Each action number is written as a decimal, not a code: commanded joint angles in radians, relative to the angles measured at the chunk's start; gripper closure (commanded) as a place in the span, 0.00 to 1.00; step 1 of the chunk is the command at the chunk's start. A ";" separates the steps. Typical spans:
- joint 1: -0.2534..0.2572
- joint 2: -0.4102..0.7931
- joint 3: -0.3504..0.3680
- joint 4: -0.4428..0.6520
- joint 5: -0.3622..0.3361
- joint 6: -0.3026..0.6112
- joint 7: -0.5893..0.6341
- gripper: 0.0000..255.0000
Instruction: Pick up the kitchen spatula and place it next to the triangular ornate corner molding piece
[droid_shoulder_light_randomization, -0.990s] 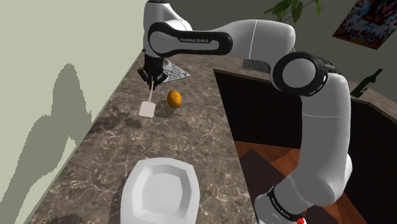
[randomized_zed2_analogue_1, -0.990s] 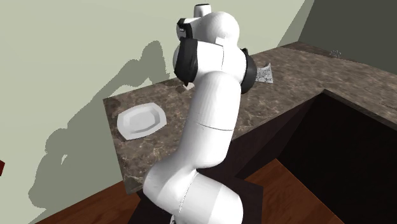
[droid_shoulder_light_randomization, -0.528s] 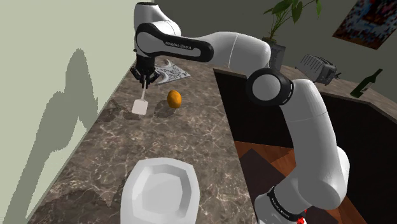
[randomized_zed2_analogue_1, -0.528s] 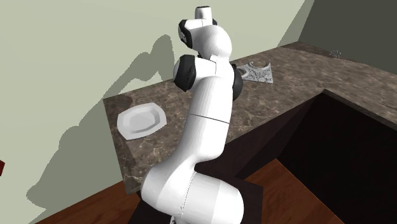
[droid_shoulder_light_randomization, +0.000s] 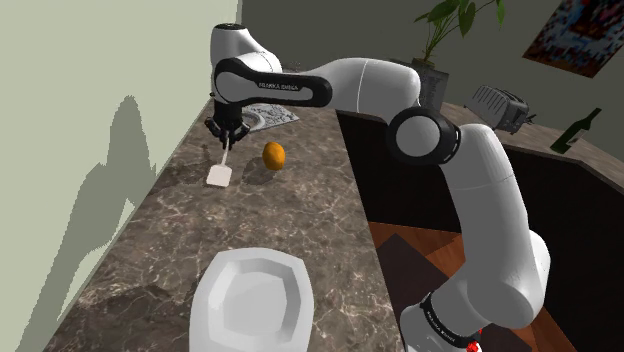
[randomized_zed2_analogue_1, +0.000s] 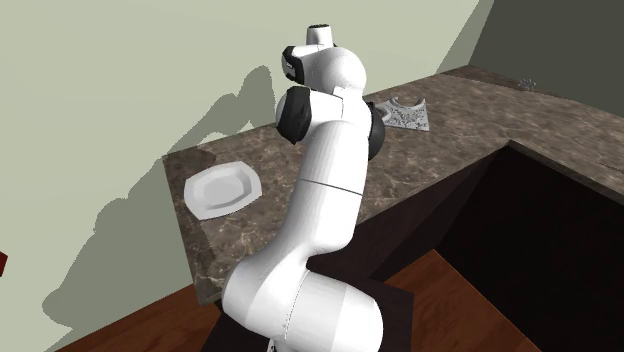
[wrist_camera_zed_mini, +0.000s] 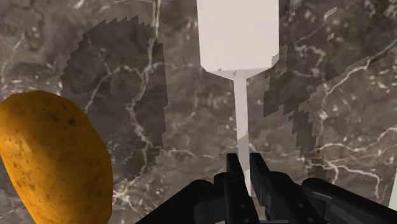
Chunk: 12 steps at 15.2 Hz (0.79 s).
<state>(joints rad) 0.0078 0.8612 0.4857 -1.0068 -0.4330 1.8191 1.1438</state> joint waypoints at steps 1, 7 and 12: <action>-0.003 0.009 -0.002 -0.016 -0.004 0.024 0.004 1.00; -0.005 0.012 -0.004 -0.030 -0.006 0.041 0.007 1.00; -0.005 0.012 -0.004 -0.030 -0.006 0.041 0.007 0.00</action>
<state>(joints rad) 0.0027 0.8736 0.4819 -1.0369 -0.4390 1.8597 1.1507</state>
